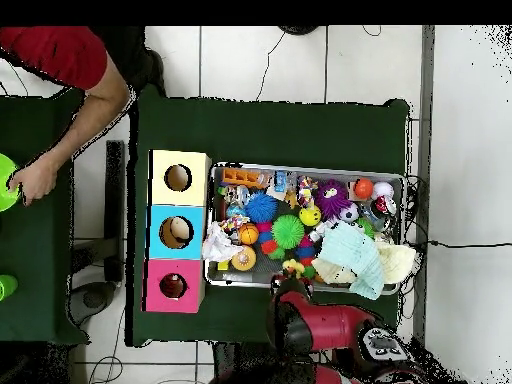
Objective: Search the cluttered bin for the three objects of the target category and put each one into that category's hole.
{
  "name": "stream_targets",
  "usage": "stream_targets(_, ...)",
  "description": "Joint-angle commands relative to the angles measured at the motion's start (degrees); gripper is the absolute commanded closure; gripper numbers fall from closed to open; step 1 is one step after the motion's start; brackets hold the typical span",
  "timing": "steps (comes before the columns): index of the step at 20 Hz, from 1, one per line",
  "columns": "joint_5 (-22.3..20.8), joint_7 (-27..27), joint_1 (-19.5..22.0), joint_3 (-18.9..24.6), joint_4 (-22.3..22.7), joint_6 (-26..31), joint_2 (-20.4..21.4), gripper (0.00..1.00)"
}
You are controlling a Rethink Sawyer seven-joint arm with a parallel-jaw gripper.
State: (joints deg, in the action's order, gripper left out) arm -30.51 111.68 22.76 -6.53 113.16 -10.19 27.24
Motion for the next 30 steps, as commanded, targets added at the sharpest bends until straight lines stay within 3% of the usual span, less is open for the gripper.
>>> stream_targets(1, 4.5, 4.7, 1.0, 8.0, 0.4, 13.3, 8.6, 1.00)
stream_targets(9, 5.2, 4.5, 2.2, 11.3, 2.2, 17.4, 13.8, 1.00)
stream_targets(21, 10.3, 1.1, 1.7, 17.0, 2.1, 25.8, 26.5, 1.00)
stream_targets(23, 11.4, -1.3, 4.9, 21.4, 2.2, 27.5, 27.6, 1.00)
stream_targets(26, 13.1, -6.6, 9.2, 28.1, -1.2, 32.1, 27.3, 1.00)
stream_targets(30, 16.3, -10.4, 10.8, 32.6, -5.8, 41.8, 27.2, 1.00)
